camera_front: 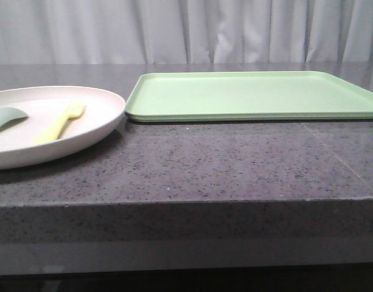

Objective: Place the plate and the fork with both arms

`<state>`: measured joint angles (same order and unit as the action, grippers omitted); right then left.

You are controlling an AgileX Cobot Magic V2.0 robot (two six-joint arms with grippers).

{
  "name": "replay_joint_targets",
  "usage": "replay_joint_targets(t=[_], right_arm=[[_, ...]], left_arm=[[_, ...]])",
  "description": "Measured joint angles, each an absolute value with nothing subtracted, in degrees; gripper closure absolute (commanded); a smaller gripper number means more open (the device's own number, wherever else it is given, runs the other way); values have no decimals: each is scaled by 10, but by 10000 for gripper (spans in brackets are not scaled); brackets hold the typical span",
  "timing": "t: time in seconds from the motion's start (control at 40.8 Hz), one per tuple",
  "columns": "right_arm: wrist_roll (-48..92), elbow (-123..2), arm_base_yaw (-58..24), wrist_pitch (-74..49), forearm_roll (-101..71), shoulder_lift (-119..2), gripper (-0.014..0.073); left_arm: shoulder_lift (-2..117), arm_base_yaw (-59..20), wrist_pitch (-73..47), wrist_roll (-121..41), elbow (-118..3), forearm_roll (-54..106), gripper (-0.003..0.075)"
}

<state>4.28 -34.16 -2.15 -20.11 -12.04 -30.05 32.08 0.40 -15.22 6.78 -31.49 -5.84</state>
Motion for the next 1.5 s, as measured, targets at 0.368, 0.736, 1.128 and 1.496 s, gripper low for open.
replay_joint_targets(t=[0.368, 0.736, 1.128, 1.496], right_arm=[[43, -342, -21, -201, -120, -301, -41], [43, -342, -21, -202, -120, -301, -41], [43, -342, -21, -201, -120, -301, -41], [43, -342, -21, -201, -120, -301, -41]], left_arm=[[321, 4, -152, 68, -315, -57, 122], [381, 4, -148, 68, -334, -51, 143], [610, 4, -322, 68, -482, -33, 143], [779, 4, -440, 63, -580, 0, 190]])
